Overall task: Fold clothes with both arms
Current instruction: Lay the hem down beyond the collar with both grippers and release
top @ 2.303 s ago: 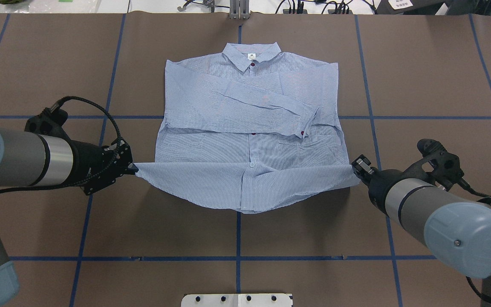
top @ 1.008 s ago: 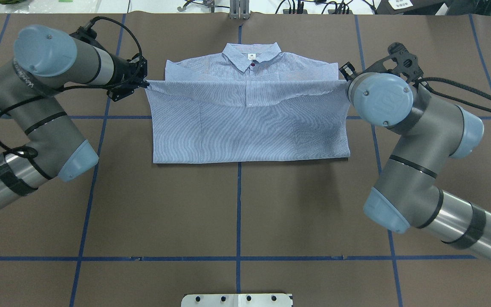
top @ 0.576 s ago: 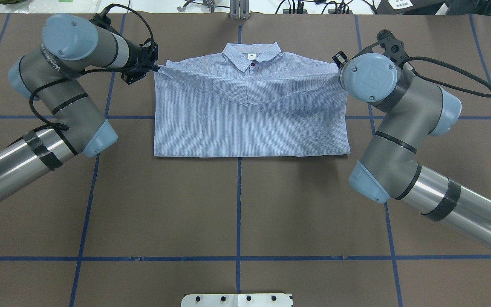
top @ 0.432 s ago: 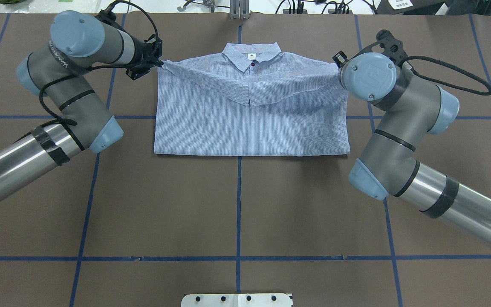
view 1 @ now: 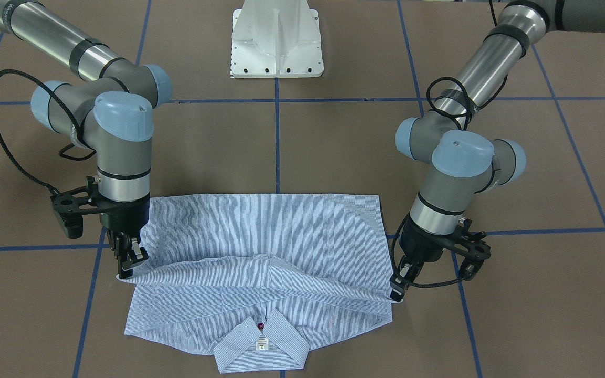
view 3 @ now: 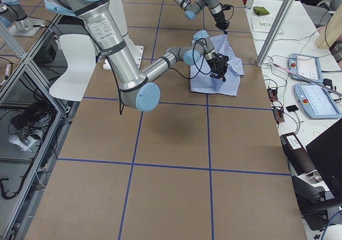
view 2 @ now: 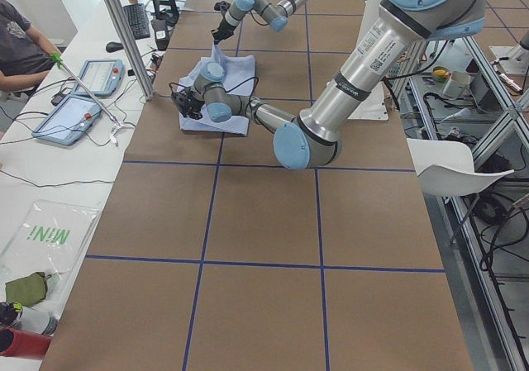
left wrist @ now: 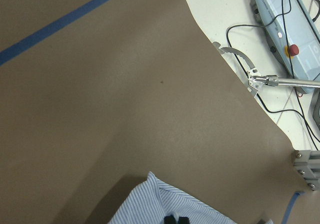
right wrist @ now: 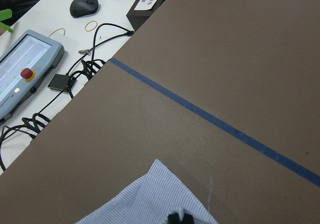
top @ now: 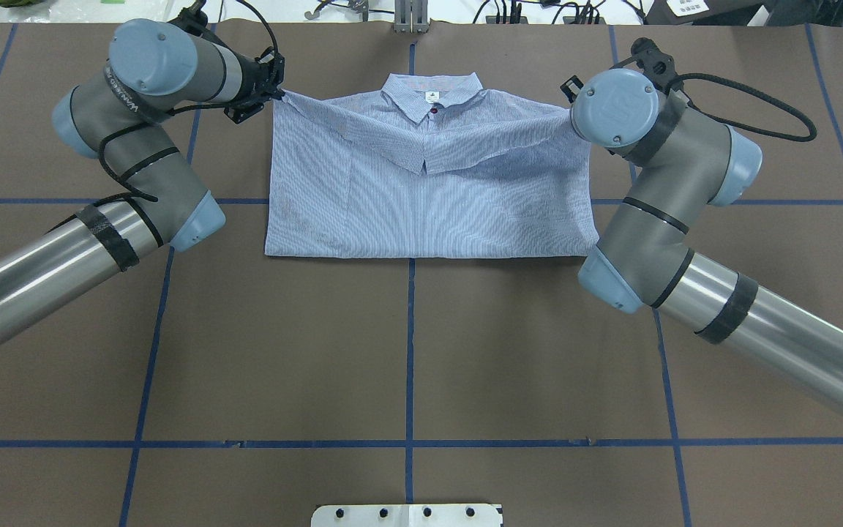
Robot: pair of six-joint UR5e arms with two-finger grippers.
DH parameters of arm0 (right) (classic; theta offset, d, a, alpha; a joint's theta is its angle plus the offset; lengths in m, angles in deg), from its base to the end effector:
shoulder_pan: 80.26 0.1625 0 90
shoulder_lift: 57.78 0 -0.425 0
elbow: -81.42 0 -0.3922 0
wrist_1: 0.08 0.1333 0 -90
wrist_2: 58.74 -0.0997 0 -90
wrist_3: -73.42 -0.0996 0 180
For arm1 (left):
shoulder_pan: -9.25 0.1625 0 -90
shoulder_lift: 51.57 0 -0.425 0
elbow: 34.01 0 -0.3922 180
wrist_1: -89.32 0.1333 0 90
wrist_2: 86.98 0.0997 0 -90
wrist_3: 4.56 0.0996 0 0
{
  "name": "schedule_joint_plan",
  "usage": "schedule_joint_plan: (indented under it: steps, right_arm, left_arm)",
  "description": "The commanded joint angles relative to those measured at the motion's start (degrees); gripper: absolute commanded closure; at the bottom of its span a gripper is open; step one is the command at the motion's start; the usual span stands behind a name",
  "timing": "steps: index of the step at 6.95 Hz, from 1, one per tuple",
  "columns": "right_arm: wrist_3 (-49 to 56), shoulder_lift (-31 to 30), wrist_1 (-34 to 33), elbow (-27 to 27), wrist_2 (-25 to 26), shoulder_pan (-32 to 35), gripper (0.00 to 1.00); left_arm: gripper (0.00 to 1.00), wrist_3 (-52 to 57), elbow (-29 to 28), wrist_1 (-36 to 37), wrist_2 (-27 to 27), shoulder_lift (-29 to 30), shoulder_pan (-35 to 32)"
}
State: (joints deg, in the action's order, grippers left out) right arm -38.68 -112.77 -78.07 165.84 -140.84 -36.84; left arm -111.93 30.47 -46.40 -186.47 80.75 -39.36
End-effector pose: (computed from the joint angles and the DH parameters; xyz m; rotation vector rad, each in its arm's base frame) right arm -0.4259 -0.6054 0.3259 0.2788 -0.7261 1.1390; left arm 0.4378 -0.6735 0.3203 0.1562 1.1352 -0.9393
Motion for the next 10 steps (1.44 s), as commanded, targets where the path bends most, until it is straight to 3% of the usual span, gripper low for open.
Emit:
schedule_joint_plan:
  steps: [1,2,5,7,8,9,10]
  right_arm:
    - [0.6,3.8,3.3,-7.9,-0.3,0.5,1.0]
    - [0.7,3.8,6.2,-10.5,-0.3,0.5,1.0]
    - [1.8,4.1,6.4,-12.4,-0.3,1.0,1.0]
    - [2.6,4.2,7.2,-13.1,-0.3,1.4,1.0]
    - [2.7,4.3,7.2,-13.1,-0.3,1.3,1.0]
    - [2.7,4.5,7.2,-13.1,-0.3,1.3,0.66]
    - [2.6,4.8,7.2,-13.1,-0.4,1.2,0.57]
  left_arm:
    - [1.0,0.6,-1.8,-0.4,0.8,0.2,-0.2]
    - [1.0,0.6,-1.9,-0.5,0.8,0.3,-0.2]
    - [0.97,0.6,-3.5,-2.3,1.0,0.6,-0.2]
    - [0.88,0.6,-5.4,-2.6,1.3,2.0,-0.2]
    - [0.79,0.6,-5.8,-2.6,1.3,2.2,-0.2]
    - [0.64,0.6,-6.3,-3.0,1.3,2.2,-0.2]
    - [0.61,0.6,-6.3,-3.1,1.3,2.2,-0.2]
